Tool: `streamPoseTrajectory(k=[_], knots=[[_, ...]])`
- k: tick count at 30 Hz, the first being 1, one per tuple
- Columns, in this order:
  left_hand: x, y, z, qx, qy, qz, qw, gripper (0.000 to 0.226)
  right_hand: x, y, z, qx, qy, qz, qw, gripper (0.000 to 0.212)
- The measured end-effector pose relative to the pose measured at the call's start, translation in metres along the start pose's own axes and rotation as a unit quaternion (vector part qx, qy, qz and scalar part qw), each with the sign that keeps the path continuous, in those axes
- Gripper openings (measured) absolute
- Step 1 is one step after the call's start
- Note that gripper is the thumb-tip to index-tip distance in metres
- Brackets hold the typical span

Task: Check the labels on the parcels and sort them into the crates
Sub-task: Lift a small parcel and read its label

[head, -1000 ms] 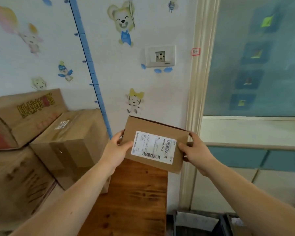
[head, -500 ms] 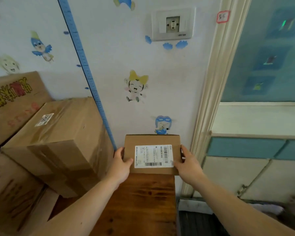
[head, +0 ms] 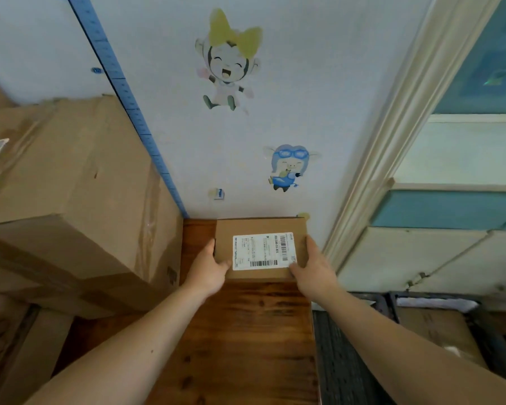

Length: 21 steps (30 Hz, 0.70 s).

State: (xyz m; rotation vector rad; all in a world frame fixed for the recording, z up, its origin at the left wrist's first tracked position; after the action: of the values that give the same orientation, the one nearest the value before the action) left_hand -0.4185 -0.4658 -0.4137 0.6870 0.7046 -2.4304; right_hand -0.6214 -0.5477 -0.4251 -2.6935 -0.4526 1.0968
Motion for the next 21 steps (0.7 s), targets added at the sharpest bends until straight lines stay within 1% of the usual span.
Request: streamPoseTrajectory(k=[13,16,21], knots=[[0.029,0.038,-0.033,-0.022,0.025,-0.03,0.999,0.067,0.03,0.028,0.024,0.016,0.0,-0.012,1.0,0.067],[0.033,0.045,-0.038,-0.026,0.021,-0.03,0.999,0.064,0.034,0.034,0.028,0.021,-0.004,-0.014,1.0,0.07],[0.037,0.062,-0.044,-0.024,0.026,-0.019,0.999,0.068,0.035,0.046,0.028,0.02,-0.002,-0.014,1.0,0.071]])
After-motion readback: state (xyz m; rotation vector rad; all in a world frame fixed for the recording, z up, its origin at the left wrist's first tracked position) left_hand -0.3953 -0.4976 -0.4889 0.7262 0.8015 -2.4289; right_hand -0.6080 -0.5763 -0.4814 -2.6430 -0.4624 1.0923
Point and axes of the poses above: each hand's wrist, its own y-axis towards the middle knuckle, its own x-axis out of the palm, z = x × y, the point moved 5 cm from there along y, towards the middle knuckle, and after that the axes turned 6 degrees about z, right-handed, at the moved point
